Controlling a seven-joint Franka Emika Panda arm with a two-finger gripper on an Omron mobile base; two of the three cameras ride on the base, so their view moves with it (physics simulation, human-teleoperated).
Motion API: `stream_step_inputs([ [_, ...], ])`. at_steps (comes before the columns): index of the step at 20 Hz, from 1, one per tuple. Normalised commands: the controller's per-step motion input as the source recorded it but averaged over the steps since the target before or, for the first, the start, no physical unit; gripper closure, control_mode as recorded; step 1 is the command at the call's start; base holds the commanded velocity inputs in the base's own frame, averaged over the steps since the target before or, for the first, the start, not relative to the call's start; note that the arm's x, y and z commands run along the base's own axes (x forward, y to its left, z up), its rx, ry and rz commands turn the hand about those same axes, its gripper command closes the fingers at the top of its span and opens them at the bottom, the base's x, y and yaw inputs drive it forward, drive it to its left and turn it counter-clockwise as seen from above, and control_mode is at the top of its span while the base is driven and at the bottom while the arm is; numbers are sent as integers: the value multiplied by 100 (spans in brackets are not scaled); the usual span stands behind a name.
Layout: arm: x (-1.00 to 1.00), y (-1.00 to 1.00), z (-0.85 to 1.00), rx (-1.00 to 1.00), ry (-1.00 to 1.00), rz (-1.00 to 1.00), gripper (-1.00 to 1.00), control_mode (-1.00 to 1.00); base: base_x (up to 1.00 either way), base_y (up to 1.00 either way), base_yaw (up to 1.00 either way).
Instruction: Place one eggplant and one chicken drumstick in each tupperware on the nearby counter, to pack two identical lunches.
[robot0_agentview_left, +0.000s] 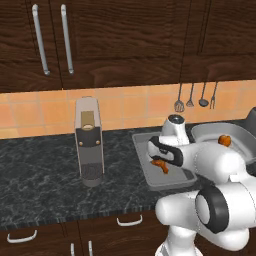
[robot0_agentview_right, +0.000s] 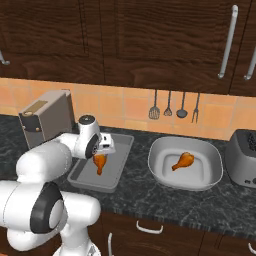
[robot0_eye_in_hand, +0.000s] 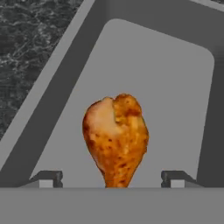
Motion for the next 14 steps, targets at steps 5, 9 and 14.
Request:
stream_step_inputs([
  [5,-97,-5,76,0,-5,-5,-100,-100,0,0,0],
  [9,-100,-11,42,0,-13,-9,-100,-100,0,0,0],
  [14,-99,-5,5,0,-11,-18,-100,-100,0,0,0],
])
